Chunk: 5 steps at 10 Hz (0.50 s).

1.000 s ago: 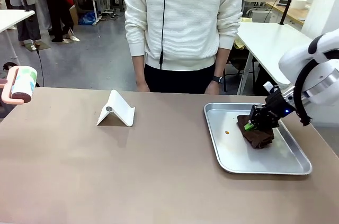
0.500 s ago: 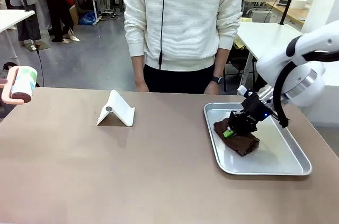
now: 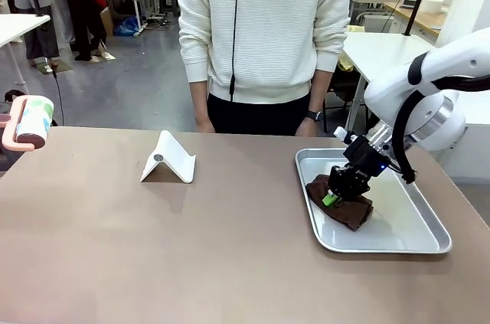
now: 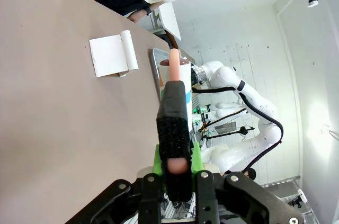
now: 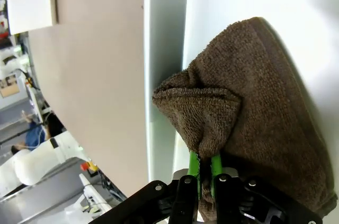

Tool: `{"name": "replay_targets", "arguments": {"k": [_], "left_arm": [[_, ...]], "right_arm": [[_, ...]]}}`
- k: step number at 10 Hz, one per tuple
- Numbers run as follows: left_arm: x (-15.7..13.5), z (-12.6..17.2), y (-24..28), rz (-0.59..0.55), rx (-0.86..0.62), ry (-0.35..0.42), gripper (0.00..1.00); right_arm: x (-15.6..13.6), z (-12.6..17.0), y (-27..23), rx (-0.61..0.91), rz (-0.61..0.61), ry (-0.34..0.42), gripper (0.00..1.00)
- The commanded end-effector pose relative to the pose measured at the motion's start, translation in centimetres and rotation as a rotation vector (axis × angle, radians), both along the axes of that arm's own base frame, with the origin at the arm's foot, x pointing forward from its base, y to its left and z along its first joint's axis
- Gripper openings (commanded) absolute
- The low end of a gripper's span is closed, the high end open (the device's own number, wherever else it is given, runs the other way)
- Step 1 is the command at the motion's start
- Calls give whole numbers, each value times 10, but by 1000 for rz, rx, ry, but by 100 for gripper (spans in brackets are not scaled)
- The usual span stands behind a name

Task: Clean the surface of the table.
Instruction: Clean the area not pointed to by the person.

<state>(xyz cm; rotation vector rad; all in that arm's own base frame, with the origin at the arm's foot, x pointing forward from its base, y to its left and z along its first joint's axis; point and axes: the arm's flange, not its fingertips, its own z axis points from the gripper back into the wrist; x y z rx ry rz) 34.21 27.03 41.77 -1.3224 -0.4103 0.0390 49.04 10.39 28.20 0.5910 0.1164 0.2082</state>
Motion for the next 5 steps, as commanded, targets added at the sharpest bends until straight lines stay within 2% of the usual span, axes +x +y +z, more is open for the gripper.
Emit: {"name": "replay_targets", "arguments": {"k": [1,5], "left_arm": [[1,6,-1,14,-10,-8,22],[1,6,-1,14,-10,-8,22]], "right_arm": [[4,-16,-26,-39,-127,-27,9],[21,-7,-60,-3,-460,-125,9]]}}
